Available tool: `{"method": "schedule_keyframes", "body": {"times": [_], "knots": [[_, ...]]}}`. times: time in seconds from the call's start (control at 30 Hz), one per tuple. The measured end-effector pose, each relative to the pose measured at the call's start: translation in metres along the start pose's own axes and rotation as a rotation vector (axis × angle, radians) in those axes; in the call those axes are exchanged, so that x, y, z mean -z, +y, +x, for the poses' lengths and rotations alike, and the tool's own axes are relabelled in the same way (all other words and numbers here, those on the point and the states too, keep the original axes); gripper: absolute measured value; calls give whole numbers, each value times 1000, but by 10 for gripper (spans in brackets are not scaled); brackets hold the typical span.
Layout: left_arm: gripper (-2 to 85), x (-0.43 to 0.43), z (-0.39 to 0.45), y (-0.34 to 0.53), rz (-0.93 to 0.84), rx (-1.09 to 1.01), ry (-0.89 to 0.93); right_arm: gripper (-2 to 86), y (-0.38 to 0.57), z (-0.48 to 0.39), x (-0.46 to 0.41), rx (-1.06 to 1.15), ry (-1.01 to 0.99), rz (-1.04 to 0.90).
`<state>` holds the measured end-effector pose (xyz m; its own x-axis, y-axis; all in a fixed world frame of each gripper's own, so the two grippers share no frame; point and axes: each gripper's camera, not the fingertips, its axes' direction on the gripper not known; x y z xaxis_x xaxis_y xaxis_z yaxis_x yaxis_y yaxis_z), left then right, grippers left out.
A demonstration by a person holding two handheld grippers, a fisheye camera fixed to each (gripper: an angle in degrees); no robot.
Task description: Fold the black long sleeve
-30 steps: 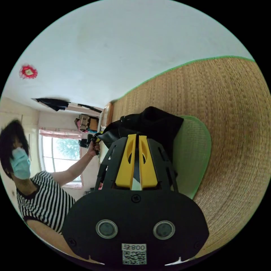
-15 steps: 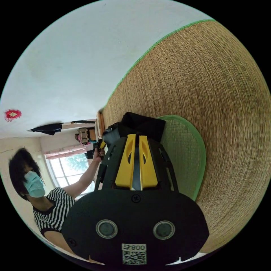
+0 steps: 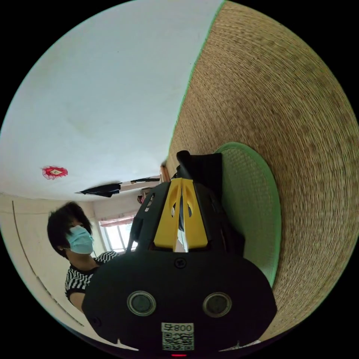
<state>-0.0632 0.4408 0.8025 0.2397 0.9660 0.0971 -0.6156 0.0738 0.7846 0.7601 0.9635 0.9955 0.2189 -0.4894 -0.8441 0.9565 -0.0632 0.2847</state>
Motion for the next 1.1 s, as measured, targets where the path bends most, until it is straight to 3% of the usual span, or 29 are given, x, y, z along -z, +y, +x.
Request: {"method": "schedule_keyframes", "body": {"times": [0.1,0.2,0.27,0.33,0.37,0.43,0.53,0.63,0.83,0.97,1.1], "knots": [[12,-14,29,5,-16,-105,-49,1,13,-31,-24,97,117,-25],[5,-62,70,19,-189,-285,-216,1,26,-79,-72,279,356,-62],[4,-109,96,32,-291,-430,-395,1,32,-99,-109,375,540,-84],[4,-140,107,37,-295,-542,-584,1,37,-107,-164,449,850,-136],[3,-159,109,37,-300,-590,-703,1,37,-106,-178,460,914,-152],[3,-184,104,34,-342,-574,-778,1,45,-99,-226,548,1115,-209],[4,-195,112,33,-318,-534,-746,1,64,-106,-255,640,1257,-162],[7,-184,132,41,-260,-588,-692,2,77,-109,-268,681,1277,-141],[33,-165,148,31,-157,-590,-816,2,76,-107,-268,582,1113,-117],[58,-194,128,14,-336,-520,-897,3,82,-108,-278,593,1118,-118],[19,-209,114,13,-385,-505,-975,3,89,-108,-291,611,1147,-116]]}}
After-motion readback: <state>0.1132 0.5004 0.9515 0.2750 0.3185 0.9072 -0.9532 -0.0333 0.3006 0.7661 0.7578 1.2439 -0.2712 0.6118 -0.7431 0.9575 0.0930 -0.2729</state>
